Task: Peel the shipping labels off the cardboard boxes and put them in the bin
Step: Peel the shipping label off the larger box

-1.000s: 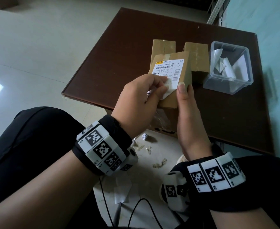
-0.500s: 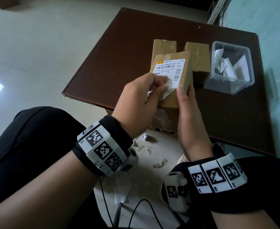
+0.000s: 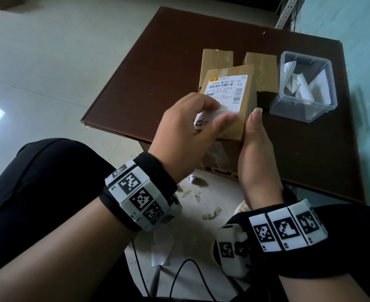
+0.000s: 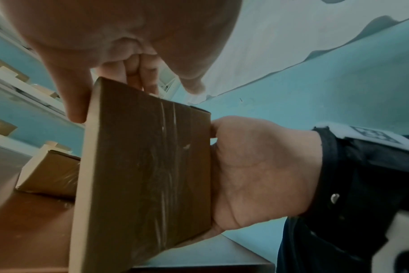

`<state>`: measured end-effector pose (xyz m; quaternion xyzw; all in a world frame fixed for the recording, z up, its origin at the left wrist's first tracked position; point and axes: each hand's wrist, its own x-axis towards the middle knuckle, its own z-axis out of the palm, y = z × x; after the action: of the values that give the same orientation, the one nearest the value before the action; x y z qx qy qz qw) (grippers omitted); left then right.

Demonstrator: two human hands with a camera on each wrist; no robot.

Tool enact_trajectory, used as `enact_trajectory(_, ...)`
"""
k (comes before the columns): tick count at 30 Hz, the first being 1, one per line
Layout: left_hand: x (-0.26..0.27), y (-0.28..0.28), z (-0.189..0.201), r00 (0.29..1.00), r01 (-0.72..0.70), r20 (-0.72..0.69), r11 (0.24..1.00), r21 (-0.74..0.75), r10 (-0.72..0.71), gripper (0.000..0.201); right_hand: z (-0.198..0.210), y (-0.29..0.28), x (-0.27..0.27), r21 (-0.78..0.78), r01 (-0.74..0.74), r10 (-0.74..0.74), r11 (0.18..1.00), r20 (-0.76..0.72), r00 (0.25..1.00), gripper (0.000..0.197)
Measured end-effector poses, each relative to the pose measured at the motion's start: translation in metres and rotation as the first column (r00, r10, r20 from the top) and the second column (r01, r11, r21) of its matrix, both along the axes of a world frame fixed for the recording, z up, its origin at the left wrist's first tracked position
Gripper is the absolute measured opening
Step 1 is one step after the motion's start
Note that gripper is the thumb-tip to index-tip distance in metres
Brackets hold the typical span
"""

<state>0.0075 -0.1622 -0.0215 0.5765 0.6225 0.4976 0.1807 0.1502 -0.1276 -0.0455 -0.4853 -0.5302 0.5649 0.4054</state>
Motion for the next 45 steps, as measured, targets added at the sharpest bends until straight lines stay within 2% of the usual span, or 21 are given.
enact_trajectory(2,-0.0001,-0.0004,-0.0011,0.999,0.008,-0.038,1.0,0.004,-0.008,0.037,0.0023,-0.0003,0.0003,0.021,0.015,-0.016,1.0,0.034,0.999,0.075)
enact_trajectory(4,-0.0005,-0.0001,-0.0021,1.0,-0.001,-0.009,1.0,-0.002,0.001,0.03,0.0028,-0.0005,0.001,0.043,0.046,-0.049,0.998,0.064,0.997,0.07)
enact_trajectory(9,-0.0013,0.0006,-0.0037,0.995,-0.011,0.097,1.0,-0.012,0.012,0.019,0.0028,0.001,0.002,0.028,0.096,-0.099,0.995,0.164,0.981,0.081)
enact_trajectory(14,-0.0008,-0.0011,-0.0044,0.985,-0.033,0.169,0.999,-0.003,0.033,0.015,0.0088,-0.0006,0.0021,-0.005,0.088,-0.087,0.996,0.102,0.991,0.07)
enact_trajectory(18,0.0006,-0.0019,-0.0051,0.992,-0.022,0.12,1.0,-0.002,0.022,0.013,0.01,0.0006,0.0016,-0.037,0.11,-0.108,0.993,0.064,0.992,0.073)
enact_trajectory(24,0.0031,-0.0054,-0.0018,0.991,-0.03,0.132,0.999,0.02,0.027,0.009,0.0096,0.0009,0.0015,-0.048,0.092,-0.09,0.995,0.034,0.995,0.07)
enact_trajectory(32,0.0062,-0.0035,-0.0067,0.987,-0.029,0.161,0.999,0.027,0.024,0.009,0.0095,0.0004,0.001,-0.1,0.116,-0.115,0.988,0.013,0.993,0.085)
enact_trajectory(37,0.0034,-0.0011,-0.0063,0.983,-0.011,0.184,0.999,0.032,0.004,0.009,0.0074,-0.0001,0.0007,-0.078,0.105,-0.1,0.991,0.061,0.993,0.097)
enact_trajectory(45,0.0008,0.0,-0.0074,0.982,0.005,0.188,1.0,0.027,-0.01,0.011,0.0051,0.0005,0.0003,-0.064,0.104,-0.097,0.993,0.102,0.99,0.099)
